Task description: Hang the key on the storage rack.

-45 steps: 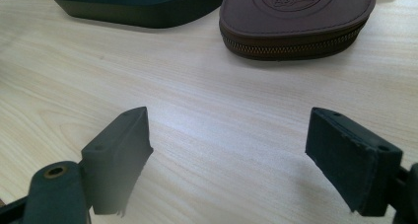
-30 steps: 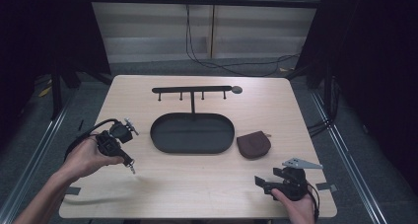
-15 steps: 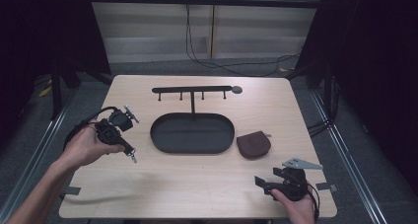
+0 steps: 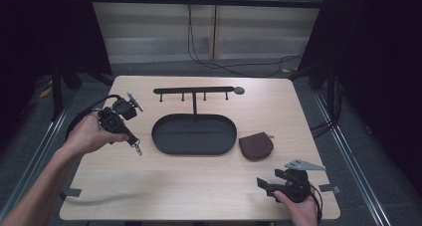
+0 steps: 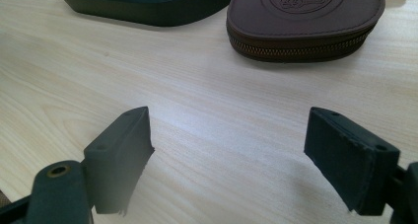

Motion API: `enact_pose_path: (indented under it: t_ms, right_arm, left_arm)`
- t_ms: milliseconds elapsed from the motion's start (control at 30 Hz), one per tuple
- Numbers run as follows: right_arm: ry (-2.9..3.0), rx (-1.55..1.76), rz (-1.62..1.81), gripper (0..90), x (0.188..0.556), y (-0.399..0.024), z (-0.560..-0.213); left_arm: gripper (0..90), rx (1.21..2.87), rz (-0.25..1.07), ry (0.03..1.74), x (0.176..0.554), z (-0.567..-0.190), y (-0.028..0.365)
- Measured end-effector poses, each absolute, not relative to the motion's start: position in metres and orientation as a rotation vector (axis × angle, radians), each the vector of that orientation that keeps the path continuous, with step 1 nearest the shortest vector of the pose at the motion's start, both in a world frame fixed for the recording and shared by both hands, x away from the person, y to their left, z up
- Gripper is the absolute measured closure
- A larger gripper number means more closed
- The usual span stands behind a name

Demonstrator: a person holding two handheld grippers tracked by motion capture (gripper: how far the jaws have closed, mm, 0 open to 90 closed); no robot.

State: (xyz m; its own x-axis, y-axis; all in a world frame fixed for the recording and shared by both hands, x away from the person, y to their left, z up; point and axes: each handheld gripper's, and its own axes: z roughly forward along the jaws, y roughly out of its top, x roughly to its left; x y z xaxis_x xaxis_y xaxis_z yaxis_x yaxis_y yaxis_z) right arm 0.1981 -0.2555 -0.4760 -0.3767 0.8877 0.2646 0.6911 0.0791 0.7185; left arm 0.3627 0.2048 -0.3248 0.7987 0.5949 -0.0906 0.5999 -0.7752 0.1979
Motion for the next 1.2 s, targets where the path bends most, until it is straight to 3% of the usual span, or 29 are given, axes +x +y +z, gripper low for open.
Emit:
enact_pose_path:
  t_ms: [1200]
  right_arm:
    - [2.131,1.608,1.179,15.4,0.2,-0.256,-0.478]
  left_arm:
    - [89.2,2.804,0.035,0.932,0.396,-0.272,0.168]
